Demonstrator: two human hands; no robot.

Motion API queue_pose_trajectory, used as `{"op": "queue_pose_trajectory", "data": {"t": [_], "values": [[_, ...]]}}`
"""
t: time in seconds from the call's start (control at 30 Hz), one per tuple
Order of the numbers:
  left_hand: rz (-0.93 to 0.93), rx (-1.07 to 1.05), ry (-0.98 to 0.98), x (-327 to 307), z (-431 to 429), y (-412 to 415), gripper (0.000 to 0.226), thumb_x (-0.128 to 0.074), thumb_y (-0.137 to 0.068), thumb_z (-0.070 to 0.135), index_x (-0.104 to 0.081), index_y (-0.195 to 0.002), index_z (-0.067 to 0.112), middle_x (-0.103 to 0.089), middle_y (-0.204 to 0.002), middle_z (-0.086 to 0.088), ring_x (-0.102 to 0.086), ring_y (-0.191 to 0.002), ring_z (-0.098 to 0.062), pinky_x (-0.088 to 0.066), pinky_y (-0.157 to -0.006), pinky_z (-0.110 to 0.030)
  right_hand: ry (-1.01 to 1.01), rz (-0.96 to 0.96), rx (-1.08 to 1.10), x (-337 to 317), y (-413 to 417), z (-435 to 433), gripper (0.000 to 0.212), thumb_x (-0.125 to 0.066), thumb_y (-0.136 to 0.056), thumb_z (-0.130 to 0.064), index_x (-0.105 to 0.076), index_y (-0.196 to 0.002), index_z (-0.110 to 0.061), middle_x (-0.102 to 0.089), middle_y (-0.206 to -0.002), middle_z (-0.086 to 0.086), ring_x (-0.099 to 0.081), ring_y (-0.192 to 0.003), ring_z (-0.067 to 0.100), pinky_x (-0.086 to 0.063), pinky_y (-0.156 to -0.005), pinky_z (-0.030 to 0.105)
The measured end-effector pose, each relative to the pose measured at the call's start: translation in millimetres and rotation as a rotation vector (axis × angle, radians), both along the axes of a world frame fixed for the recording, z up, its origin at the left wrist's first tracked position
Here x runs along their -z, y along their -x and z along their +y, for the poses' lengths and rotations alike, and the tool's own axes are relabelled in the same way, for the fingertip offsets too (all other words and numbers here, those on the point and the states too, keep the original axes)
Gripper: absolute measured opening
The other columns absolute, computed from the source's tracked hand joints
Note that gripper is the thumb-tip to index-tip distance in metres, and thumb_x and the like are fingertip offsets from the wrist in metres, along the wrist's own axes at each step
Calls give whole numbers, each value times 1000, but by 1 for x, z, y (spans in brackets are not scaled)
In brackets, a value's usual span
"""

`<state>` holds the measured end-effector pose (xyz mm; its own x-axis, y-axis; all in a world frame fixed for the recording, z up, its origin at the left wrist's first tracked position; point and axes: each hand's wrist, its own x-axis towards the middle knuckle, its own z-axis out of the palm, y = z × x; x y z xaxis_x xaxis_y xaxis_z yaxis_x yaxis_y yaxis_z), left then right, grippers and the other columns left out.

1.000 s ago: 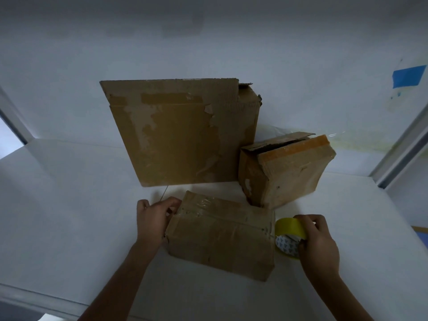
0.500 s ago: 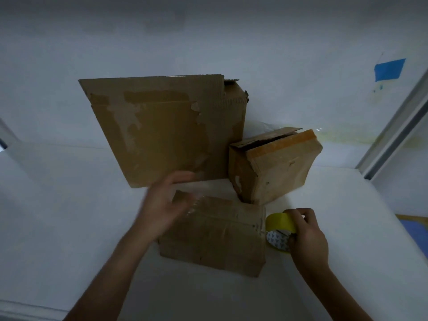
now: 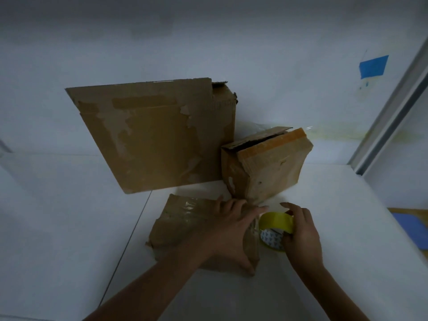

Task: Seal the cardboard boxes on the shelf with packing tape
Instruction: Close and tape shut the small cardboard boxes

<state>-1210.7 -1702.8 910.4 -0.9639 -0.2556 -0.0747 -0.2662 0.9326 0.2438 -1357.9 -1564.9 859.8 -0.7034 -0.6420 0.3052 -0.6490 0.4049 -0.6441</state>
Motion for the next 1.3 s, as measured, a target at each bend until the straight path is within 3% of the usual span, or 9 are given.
{"op": "queue_pose_trajectory", "data": {"t": [0.1, 0.2, 0.37, 0.5, 0.7, 0.83, 0.93, 1.07, 1.3], "values": [[129, -30, -13, 0, -5, -7, 132, -81, -46, 76, -8, -151, 45, -21, -150, 0, -16, -144, -23, -7, -119, -56, 197, -263, 87, 2, -4, 2, 55, -64, -79, -2, -47, -124, -27, -55, -110, 0, -56, -93, 17, -50, -76, 33], [250, -66, -129, -14, -9, -16, 127, -83, -47, 74, -16, -151, 45, -23, -148, 6, -19, -141, -16, -14, -119, -51, 259, -527, 174, -5, -8, 3, 41, -70, -82, -36, -46, -115, -28, -63, -104, 1, -61, -83, 12, -45, -63, 21], [413, -88, -326, -38, -16, -31, 120, -87, -48, 68, -19, -146, 55, -16, -153, 15, -19, -144, -10, -30, -117, -45, 346, -672, 96, -39, -23, -8, 22, -61, -93, -33, -57, -111, -21, -70, -96, 2, -68, -73, 8, -51, -59, 17], [589, -91, -388, -54, -19, -39, 112, -84, -53, 65, -23, -146, 52, -22, -155, 11, -29, -143, -8, -38, -113, -39, 455, -815, -99, -84, -34, -25, 23, -56, -95, -30, -58, -112, -15, -70, -85, 8, -69, -66, 19, -54, -54, 28], [808, -108, -500, -55, -26, -54, 110, -86, -56, 56, -33, -148, 28, -40, -151, 4, -43, -138, -21, -46, -106, -43, 358, -520, -184, -127, -37, -39, 19, -61, -93, -22, -64, -110, -15, -69, -73, 3, -66, -59, 18, -55, -51, 33], [827, -121, -529, -54, -31, -67, 98, -84, -60, 64, -34, -143, 46, -45, -146, 2, -47, -134, -24, -45, -107, -47, 270, -210, -232, -151, -37, -40, 20, -65, -89, -23, -57, -92, -41, -63, -69, -15, -61, -58, 2, -45, -56, 10], [774, -116, -518, -54, -33, -72, 100, -86, -59, 60, -34, -144, 45, -42, -147, -1, -46, -135, -23, -43, -109, -47, 247, -25, -208, -164, -33, -34, 23, -68, -87, -18, -56, -95, -36, -52, -74, -27, -54, -58, -8, -39, -58, 2], [745, -129, -550, -53, -38, -79, 103, -85, -57, 61, -35, -145, 37, -39, -150, 6, -43, -137, -17, -44, -108, -43, 275, 43, -71, -165, -15, -21, 10, -54, -81, -31, -58, -90, -33, -58, -78, -17, -55, -65, -2, -37, -58, 13], [765, -153, -616, -55, -46, -95, 108, -77, -60, 74, -36, -147, 23, -41, -148, 5, -45, -135, -21, -46, -101, -30, 248, 24, -20, -151, 7, 3, 19, -51, -81, -1, -52, -85, -19, -67, -74, 6, -63, -70, 26, -46, -56, 36]]}}
